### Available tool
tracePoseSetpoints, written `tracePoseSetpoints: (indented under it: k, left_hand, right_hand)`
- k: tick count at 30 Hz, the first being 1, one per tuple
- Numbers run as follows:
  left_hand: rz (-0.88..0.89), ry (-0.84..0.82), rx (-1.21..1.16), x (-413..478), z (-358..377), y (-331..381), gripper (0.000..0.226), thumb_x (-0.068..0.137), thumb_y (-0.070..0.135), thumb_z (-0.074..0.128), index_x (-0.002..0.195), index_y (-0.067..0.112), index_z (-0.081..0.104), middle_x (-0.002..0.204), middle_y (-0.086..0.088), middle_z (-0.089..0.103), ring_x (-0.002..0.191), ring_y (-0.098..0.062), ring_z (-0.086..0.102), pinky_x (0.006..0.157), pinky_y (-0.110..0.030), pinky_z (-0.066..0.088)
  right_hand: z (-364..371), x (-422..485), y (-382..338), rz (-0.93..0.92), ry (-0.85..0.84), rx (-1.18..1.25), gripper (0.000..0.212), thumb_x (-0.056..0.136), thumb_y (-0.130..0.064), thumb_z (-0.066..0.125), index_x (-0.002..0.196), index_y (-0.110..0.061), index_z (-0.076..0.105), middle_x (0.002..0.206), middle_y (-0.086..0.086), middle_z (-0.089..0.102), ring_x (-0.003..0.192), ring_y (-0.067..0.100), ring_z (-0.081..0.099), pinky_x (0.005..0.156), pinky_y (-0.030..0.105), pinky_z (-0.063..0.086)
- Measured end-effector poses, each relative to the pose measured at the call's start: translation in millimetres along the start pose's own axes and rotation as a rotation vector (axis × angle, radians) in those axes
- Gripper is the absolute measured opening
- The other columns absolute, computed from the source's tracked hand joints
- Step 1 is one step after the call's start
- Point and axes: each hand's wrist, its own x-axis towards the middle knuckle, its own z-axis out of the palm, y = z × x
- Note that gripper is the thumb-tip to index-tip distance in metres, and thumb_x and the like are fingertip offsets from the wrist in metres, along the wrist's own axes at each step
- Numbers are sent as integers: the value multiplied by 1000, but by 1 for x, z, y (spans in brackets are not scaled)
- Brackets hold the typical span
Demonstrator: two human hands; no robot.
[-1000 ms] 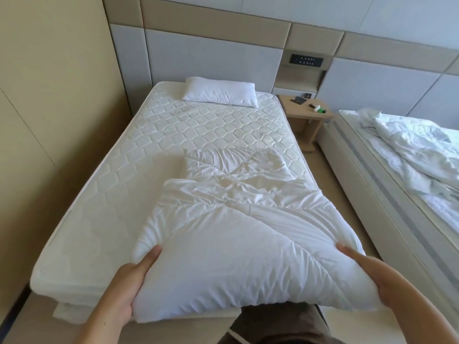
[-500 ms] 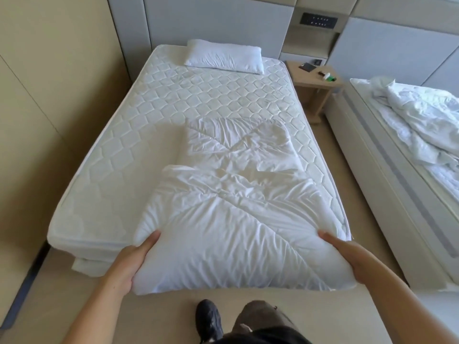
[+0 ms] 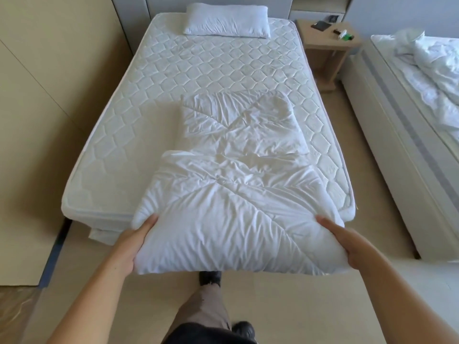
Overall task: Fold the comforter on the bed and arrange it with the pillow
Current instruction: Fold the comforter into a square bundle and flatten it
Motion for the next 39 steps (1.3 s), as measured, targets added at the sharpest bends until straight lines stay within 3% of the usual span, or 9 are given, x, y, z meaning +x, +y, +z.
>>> tracePoseSetpoints:
  k: [6, 13, 16, 18, 22, 26, 30, 34, 39]
  left_hand:
    - [205, 23, -134, 43, 19, 81, 69, 90, 45, 68, 147, 19, 38, 136, -7, 54, 109, -26, 57, 91, -40, 47]
    - [296, -170, -420, 100, 49, 192, 43, 96, 39, 60, 138, 35, 51, 126, 5, 64, 111, -20, 63, 82, -40, 54]
    - [353, -170, -448, 125, 69, 230, 60, 92, 47, 64, 144, 22, 47, 131, -5, 64, 112, -25, 65, 72, -36, 55]
    - [386, -136, -467, 139, 83, 253, 79, 83, 47, 73, 148, 16, 41, 136, -9, 61, 118, -28, 64, 83, -42, 57]
    - [502, -8, -188, 167, 116, 280, 61, 88, 26, 75, 141, 20, 46, 129, -3, 61, 121, -26, 59, 107, -54, 42]
    - [451, 73, 126, 179, 137, 281, 96, 78, 28, 84, 153, 35, 24, 149, 2, 47, 133, -23, 49, 111, -51, 40]
    - [397, 206, 313, 179, 146, 279, 123, 63, 56, 85, 156, 42, 7, 161, 1, 32, 146, -28, 34, 114, -56, 34]
    - [439, 342, 384, 180, 156, 284, 111, 80, 36, 82, 160, 21, 7, 165, -6, 19, 151, -27, 23, 120, -47, 26]
    - [456, 349, 523, 200, 148, 293, 103, 86, 51, 71, 160, 23, 5, 167, -7, 11, 153, -25, 13, 122, -49, 18]
  right_hand:
    - [-11, 43, -75, -16, -53, 27, 97, 35, -65, 93, 113, -11, 71, 104, 17, 76, 83, 34, 75, 77, 57, 60]
    - [-4, 91, -190, -284, -1, 210, 90, 47, -61, 89, 122, -21, 58, 134, 17, 60, 99, 25, 65, 84, 45, 55]
    - [7, 119, -226, -431, -54, 249, 86, 63, -60, 83, 127, -9, 57, 137, 25, 56, 109, 29, 64, 96, 48, 48]
    - [13, 143, -242, -521, -90, 234, 84, 77, -46, 81, 145, -16, 43, 142, 17, 56, 121, 29, 62, 101, 50, 49]
    - [20, 206, -262, -524, -196, 149, 120, 66, -43, 91, 157, -40, 12, 163, -6, 21, 145, 17, 35, 112, 49, 41]
    - [30, 251, -277, -505, -172, 34, 144, 55, -51, 94, 158, -32, -5, 163, -2, 21, 143, 17, 37, 111, 48, 44]
    - [41, 265, -291, -482, -29, -72, 137, 55, -59, 90, 156, -28, 2, 150, 11, 39, 134, 28, 47, 108, 51, 44]
    - [57, 267, -298, -542, 59, -94, 120, 76, -44, 84, 157, -35, -3, 158, 11, 33, 143, 27, 39, 114, 46, 35]
    - [75, 270, -317, -600, 123, -91, 114, 81, -47, 79, 159, -26, -1, 161, 3, 32, 144, 22, 38, 110, 35, 33]
